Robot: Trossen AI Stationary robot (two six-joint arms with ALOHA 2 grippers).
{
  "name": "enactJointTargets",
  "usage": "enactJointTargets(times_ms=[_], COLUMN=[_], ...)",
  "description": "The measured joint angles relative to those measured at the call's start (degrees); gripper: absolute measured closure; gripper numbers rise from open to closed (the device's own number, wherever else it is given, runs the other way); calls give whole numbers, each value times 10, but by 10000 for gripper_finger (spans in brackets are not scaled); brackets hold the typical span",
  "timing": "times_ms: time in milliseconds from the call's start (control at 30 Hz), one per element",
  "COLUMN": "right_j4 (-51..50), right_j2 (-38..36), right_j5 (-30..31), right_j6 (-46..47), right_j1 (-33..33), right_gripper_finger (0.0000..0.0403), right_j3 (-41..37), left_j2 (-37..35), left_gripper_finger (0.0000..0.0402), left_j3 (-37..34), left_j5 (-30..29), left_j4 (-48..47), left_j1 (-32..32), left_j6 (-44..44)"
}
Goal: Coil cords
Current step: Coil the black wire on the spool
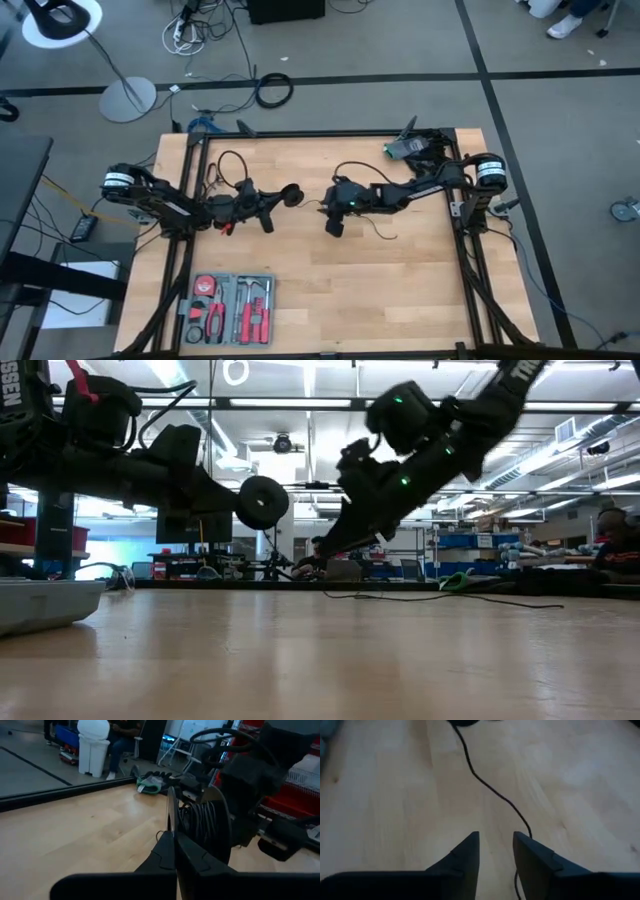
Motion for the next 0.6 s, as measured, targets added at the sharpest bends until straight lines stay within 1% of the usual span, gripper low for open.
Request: enactJointTargets(times_ms=[133, 167, 200, 300, 367, 467, 600], right_j4=[192, 232, 249, 275, 275, 281, 283], right_j2=[4, 7, 7, 11, 15, 38, 79], right_j5=[2, 3, 4, 9, 16, 18, 21], right_j6=[1, -8, -19, -43, -47, -54, -91], right_j1=[-2, -2, -2, -2, -3, -3, -3], right_gripper_finger=[274, 273, 271, 271, 272, 272, 271], right_j3=[-80, -98, -114, -133, -131, -111, -77], left_j2=[0, 0, 0, 0, 0, 0, 0], left_gripper_finger=[401, 401, 401, 401, 401, 401, 401], left_j3=[-1, -1, -1, 0, 0, 0, 8], left_j5=[4, 7, 8, 11, 11, 11, 12], left_j4=[-1, -1, -1, -1, 2, 19, 32], left_j1=[0, 0, 0, 0, 0, 0, 0], left_j6=[0, 2, 4, 5, 5, 7, 8])
